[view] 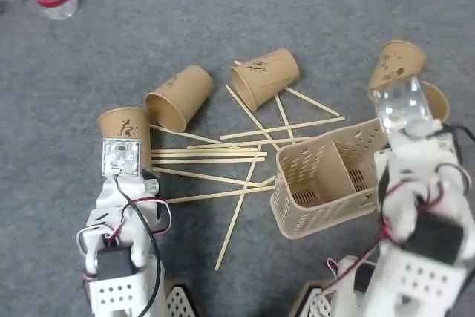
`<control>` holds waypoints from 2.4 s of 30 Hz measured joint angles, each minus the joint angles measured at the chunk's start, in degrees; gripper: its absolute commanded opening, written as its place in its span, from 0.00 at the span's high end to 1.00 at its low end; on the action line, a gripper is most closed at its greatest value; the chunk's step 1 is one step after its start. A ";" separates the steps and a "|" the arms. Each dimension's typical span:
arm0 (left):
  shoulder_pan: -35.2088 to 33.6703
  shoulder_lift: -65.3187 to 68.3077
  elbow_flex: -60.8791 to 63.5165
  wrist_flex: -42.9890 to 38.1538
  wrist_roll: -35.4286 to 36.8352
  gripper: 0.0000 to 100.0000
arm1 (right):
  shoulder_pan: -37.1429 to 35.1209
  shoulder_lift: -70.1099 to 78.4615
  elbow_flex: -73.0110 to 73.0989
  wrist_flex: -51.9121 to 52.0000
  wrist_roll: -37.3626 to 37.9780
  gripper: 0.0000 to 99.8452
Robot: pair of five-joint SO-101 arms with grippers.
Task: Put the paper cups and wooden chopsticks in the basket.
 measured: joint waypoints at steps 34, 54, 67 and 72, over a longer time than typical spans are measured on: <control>0.00 0.00 0.00 0.00 0.00 0.99 | 12.31 82.55 -64.26 16.62 -18.64 0.79; 0.00 0.00 0.00 0.00 0.00 0.99 | 11.16 96.62 -73.93 18.46 -18.99 0.99; 0.00 0.00 0.00 0.00 0.00 0.99 | 11.60 75.08 -83.16 25.93 -18.90 0.99; 0.00 0.00 0.00 0.00 0.00 0.99 | 11.60 64.00 -79.82 25.93 -16.62 0.99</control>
